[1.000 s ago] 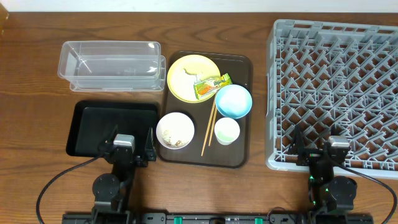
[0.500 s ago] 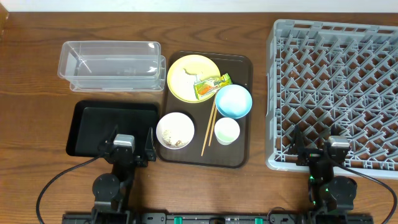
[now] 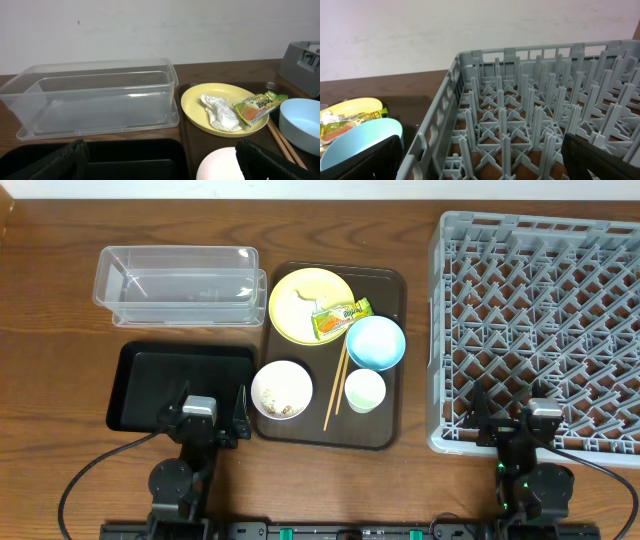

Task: Sort waste into correct bins and load items into the dishwasher rack

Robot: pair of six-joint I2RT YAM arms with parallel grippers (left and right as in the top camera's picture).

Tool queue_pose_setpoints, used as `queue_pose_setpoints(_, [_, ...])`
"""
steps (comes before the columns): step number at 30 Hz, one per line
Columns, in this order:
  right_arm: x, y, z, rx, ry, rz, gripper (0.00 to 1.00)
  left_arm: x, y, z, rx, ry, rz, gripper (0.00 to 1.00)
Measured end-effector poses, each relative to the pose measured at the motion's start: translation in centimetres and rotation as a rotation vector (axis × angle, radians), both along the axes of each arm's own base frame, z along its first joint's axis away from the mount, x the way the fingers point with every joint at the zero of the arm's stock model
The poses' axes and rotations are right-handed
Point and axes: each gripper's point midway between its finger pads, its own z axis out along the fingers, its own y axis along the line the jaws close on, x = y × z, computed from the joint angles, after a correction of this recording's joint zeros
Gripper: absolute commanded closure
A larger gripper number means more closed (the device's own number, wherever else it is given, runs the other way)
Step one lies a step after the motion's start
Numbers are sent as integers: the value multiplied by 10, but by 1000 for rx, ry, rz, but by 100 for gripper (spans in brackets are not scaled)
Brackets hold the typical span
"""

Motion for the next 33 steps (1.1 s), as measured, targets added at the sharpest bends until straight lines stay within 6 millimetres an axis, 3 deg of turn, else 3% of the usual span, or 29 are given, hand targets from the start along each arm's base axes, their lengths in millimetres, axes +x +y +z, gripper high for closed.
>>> queue_pose_setpoints(22, [0,0,0,0,0,0,1,0,0,-3,-52,23,4,4])
queue_pose_setpoints(26, [0,0,-2,0,8,0,1,-2,-1,-14,-146,115,18,4])
queue_pose_setpoints(31, [-1,-2,-9,0,69,-10,1,-7,-3,-41,-187,304,33,4])
queue_pose_setpoints(33, [0,-3,-11,-1,115,-19,1,-7,-3,-41,-191,363,38,4])
